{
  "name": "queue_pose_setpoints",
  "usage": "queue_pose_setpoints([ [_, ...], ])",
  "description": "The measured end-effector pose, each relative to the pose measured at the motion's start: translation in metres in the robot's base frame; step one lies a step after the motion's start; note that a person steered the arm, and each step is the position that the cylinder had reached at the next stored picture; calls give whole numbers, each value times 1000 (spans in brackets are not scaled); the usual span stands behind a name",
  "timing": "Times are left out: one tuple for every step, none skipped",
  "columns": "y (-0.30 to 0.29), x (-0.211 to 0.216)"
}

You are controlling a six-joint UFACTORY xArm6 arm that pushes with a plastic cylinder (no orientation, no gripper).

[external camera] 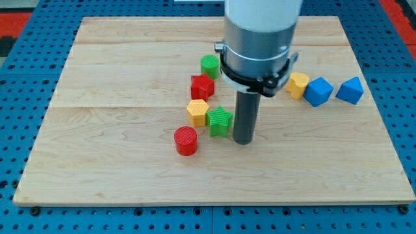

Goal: Push the green star right to the red circle

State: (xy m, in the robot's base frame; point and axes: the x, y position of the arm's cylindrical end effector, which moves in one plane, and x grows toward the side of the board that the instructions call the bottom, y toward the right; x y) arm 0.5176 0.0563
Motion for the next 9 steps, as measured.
queue_pose_setpoints([
  [-2, -65],
  [-17, -106],
  [-21, -108],
  [-21, -108],
  [-21, -68],
  [-21, -55],
  [-21, -53],
  [-21, -34],
  [-5, -38],
])
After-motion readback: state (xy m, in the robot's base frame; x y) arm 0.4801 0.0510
